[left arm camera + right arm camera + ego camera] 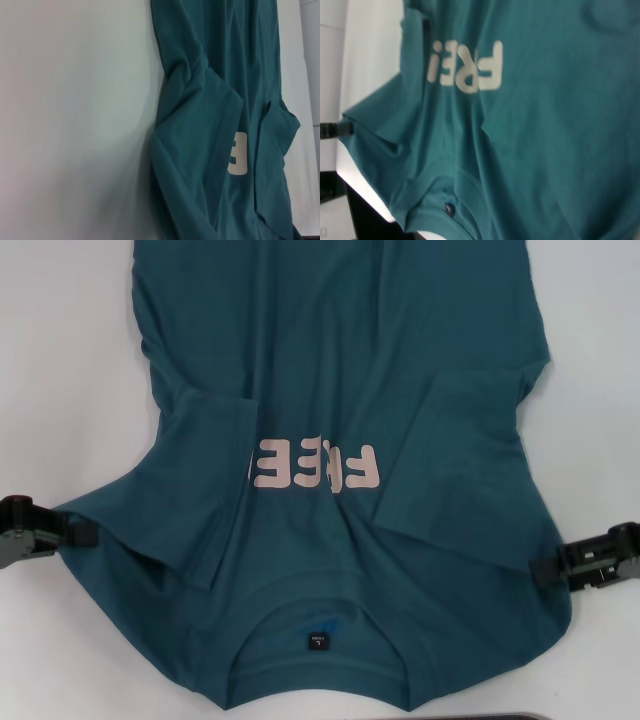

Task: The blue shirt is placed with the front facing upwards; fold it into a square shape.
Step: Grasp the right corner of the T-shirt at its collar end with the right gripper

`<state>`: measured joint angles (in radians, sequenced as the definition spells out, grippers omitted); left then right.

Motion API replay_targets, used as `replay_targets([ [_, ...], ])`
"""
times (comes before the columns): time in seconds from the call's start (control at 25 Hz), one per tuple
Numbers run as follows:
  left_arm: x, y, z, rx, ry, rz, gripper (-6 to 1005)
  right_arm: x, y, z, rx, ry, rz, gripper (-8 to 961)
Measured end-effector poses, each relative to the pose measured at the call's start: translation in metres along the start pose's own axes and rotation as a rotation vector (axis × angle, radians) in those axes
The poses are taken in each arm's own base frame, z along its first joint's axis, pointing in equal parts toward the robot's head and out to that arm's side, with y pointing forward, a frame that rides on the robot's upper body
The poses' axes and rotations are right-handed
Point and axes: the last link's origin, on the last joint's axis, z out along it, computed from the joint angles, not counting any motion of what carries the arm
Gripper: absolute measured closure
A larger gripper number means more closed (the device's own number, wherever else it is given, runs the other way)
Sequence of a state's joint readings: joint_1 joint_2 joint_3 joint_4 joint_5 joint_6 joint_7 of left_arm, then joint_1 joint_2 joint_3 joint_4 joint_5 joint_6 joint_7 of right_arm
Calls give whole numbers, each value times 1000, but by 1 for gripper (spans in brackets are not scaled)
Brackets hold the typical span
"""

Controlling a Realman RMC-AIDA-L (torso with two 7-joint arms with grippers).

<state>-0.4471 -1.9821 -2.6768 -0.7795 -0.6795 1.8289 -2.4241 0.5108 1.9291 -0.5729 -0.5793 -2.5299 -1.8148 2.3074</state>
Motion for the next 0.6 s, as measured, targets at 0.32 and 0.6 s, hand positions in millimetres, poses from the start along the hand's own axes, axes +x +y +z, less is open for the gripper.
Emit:
replay_targets([
  [0.32, 0, -1, -1, 3, 0, 0, 987, 10, -8, -13, 26, 12, 53, 51],
  [0.6, -1, -1, -1, 2, 1, -1, 987, 8, -8, -8, 31, 17, 48, 53],
])
